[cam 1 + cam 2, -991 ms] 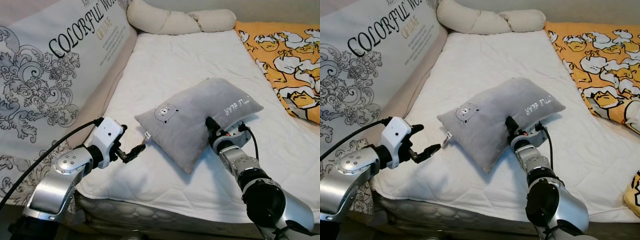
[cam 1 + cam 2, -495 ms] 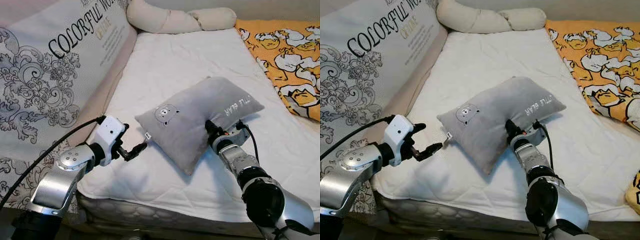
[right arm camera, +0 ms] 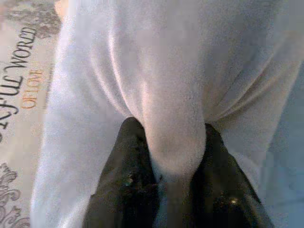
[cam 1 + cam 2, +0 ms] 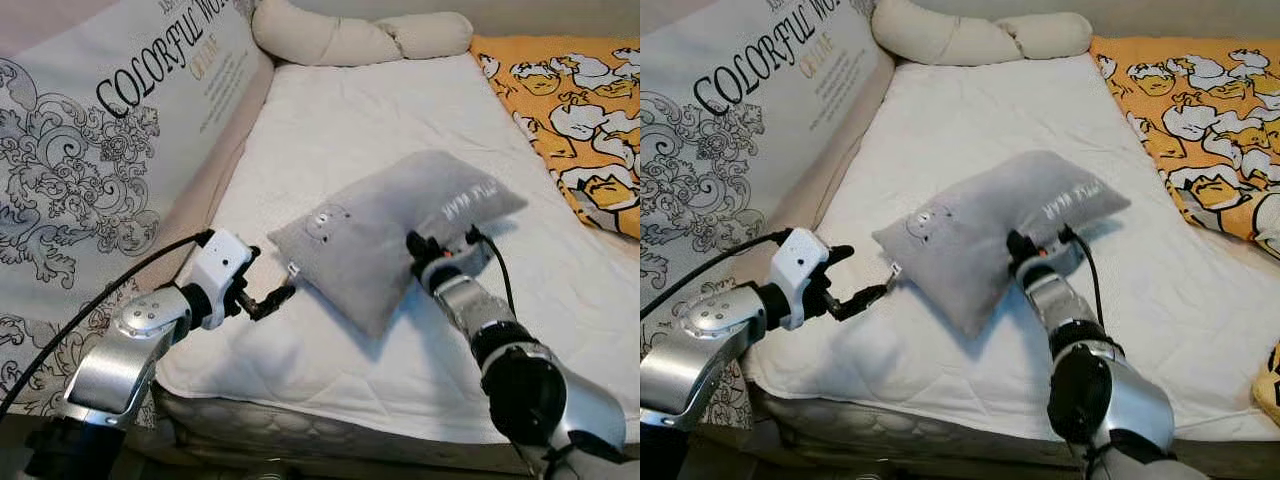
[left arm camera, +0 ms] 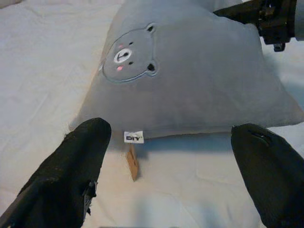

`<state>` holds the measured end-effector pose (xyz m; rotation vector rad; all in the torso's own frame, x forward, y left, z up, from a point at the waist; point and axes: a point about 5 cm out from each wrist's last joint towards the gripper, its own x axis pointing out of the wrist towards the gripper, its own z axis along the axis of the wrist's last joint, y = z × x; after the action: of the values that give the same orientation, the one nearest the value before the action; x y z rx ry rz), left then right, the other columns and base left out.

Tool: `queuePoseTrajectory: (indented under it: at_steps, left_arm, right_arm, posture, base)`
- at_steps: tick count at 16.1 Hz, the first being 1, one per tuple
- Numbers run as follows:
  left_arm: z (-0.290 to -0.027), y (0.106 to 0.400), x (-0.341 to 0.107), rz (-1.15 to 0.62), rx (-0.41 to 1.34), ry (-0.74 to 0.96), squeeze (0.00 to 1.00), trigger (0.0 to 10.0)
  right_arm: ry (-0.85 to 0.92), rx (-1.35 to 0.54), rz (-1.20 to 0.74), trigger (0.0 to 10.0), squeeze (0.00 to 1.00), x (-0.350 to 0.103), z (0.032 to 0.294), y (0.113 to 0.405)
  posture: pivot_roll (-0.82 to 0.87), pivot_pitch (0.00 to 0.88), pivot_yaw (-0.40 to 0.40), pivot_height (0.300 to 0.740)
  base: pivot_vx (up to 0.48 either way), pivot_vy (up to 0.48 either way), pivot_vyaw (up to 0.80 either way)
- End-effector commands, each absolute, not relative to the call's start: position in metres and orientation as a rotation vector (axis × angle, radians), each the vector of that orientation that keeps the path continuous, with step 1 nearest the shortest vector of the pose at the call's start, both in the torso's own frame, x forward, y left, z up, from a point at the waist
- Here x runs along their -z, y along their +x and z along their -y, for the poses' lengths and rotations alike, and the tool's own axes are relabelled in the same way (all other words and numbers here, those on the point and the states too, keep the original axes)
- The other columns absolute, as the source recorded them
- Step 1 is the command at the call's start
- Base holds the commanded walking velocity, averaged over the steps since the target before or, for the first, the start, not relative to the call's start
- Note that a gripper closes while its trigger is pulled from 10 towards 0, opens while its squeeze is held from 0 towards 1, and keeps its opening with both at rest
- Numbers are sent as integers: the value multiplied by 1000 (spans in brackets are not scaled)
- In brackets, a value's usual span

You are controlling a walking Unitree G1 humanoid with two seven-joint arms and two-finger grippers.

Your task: Clean up the room

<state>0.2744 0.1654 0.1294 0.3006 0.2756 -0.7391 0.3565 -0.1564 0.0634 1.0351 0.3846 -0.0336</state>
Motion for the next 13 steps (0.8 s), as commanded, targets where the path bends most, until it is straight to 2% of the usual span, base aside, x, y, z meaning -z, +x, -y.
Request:
queuePoseTrajectory:
  at_steps: [1, 3, 7, 10, 11, 13]
  left_arm:
    - [-170, 276, -129, -278, 716, 313, 0, 10000]
    - [-173, 278, -130, -261, 681, 315, 0, 10000]
    - [-191, 294, -136, -218, 473, 322, 0, 10000]
    - [-201, 298, -141, -182, 379, 299, 0, 10000]
    - [-207, 301, -145, -158, 321, 270, 0, 10000]
    - [-213, 305, -148, -142, 261, 245, 0, 10000]
  right_arm:
    - [1035, -17, -364, 0, 0, -78, 146, 366]
    - [1033, -49, -332, 0, 0, -92, 141, 374]
    - [927, -211, -263, 0, 0, -134, 121, 394]
    - [751, -369, -219, 0, 0, -165, 104, 403]
    - [655, -482, -184, 0, 0, -183, 96, 405]
    - [624, -582, -148, 0, 0, -200, 94, 405]
  posture:
    - [73, 0, 111, 740]
    - [76, 0, 101, 740]
    - [79, 0, 95, 740]
    - [82, 0, 92, 740]
    - [79, 0, 94, 740]
    - [77, 0, 97, 740]
  base:
    - [0, 0, 0]
    - [0, 0, 0]
    - [0, 0, 0]
    - [0, 0, 0]
    - [0, 0, 0]
    - [0, 0, 0]
